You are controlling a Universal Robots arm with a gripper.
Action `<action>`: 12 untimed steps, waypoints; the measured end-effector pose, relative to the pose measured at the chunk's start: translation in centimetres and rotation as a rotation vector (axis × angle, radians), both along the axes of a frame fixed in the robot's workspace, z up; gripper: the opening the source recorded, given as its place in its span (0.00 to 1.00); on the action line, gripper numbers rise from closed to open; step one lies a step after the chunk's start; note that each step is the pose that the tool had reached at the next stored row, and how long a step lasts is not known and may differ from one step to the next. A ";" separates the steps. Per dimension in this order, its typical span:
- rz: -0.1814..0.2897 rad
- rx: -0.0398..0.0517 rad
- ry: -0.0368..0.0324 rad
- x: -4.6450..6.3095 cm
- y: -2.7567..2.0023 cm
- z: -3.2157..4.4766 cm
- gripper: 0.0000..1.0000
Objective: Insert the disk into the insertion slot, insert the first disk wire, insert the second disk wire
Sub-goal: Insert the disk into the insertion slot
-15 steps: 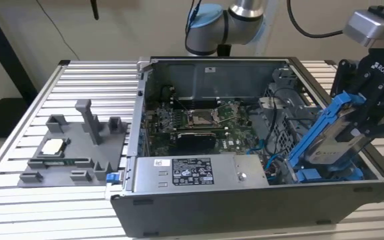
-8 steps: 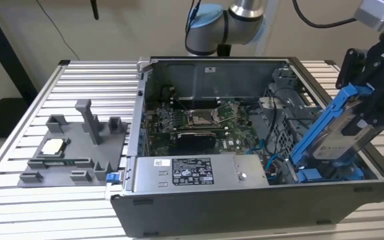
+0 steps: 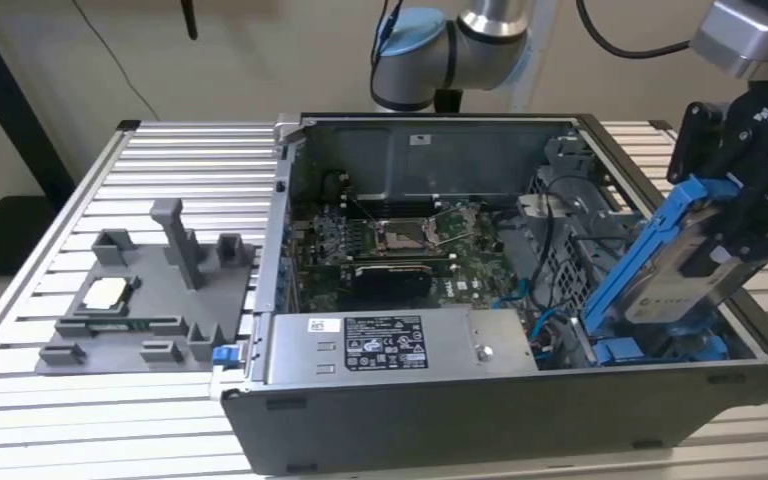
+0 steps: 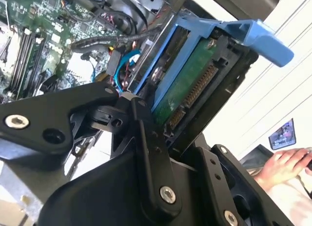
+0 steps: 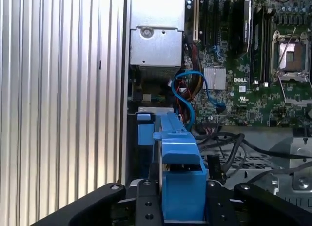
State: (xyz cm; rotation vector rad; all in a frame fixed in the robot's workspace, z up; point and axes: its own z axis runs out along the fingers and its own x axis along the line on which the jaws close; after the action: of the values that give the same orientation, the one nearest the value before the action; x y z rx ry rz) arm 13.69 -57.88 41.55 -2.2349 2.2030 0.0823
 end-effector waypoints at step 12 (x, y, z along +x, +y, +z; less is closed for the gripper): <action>0.000 0.0013 -0.0617 -0.7 0.00 -0.79 0.33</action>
State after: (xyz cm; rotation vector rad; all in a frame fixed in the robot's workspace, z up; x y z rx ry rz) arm 12.99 -57.88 40.76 -2.2055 2.1713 0.0145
